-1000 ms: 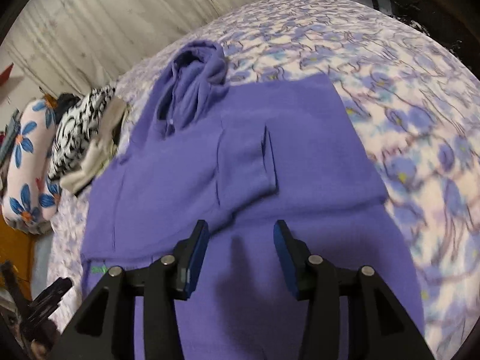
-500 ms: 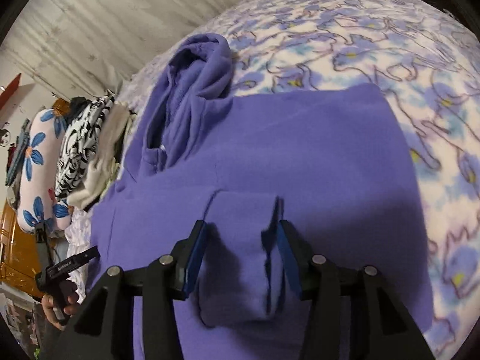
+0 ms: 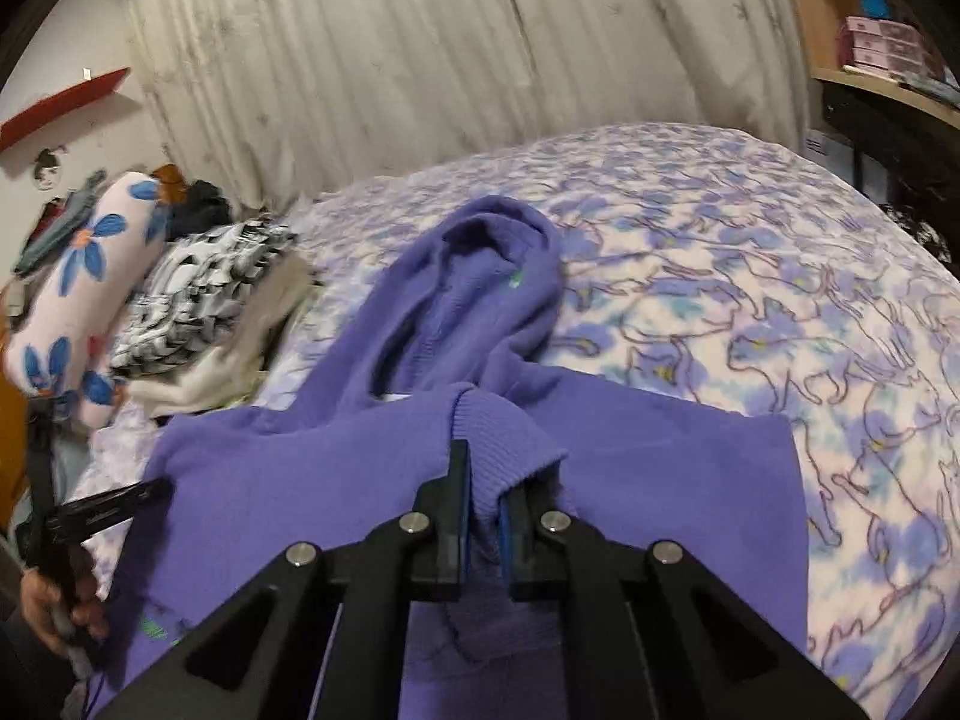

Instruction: Fold large clothes

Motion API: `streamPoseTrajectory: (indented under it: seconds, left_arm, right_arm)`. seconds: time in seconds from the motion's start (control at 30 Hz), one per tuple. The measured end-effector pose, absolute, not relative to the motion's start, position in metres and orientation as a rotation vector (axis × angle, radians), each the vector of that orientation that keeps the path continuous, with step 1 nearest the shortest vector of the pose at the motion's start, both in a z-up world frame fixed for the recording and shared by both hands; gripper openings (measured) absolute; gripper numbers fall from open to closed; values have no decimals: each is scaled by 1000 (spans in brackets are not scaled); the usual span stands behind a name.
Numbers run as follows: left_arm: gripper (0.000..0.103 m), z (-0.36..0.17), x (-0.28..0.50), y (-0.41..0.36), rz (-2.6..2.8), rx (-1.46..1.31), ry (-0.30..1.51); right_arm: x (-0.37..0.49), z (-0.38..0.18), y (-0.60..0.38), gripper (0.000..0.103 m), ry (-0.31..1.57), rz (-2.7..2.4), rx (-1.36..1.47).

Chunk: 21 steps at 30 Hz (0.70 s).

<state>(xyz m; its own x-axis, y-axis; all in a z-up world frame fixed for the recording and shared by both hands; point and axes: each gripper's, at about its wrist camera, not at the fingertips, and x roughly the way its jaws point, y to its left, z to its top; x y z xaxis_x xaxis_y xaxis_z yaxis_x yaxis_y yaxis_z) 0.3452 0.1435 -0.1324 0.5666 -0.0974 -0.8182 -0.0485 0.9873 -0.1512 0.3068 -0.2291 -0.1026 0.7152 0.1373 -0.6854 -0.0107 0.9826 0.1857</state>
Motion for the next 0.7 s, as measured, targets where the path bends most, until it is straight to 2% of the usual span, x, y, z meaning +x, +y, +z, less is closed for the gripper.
streamPoseTrajectory:
  seconds: [0.03, 0.1, 0.17, 0.2, 0.3, 0.33, 0.47, 0.53, 0.7]
  left_arm:
    - [20, -144, 350, 148, -18, -165, 1006]
    - [41, -152, 349, 152, -2, -182, 1016]
    - [57, -147, 344, 161, 63, -183, 1006]
    - [59, -143, 343, 162, 84, -179, 998]
    - [59, -124, 333, 163, 116, -137, 953]
    - [59, -115, 327, 158, 114, -110, 920]
    - [59, -96, 311, 124, 25, -70, 857]
    - [55, -95, 308, 104, -42, -120, 870]
    - [55, -125, 317, 62, -121, -171, 980]
  right_arm:
    - [315, -117, -229, 8, 827, 48, 146]
    - [323, -137, -231, 10, 941, 18, 137]
    - [316, -137, -238, 12, 946, 21, 184]
    - [308, -130, -241, 15, 920, 24, 207]
    - [288, -110, -239, 29, 827, 28, 208]
    - [284, -105, -234, 31, 805, 39, 200]
    - [282, -94, -199, 31, 788, 135, 175]
    - [286, -94, -174, 31, 793, 193, 161]
    - [297, -114, -134, 31, 840, 272, 157]
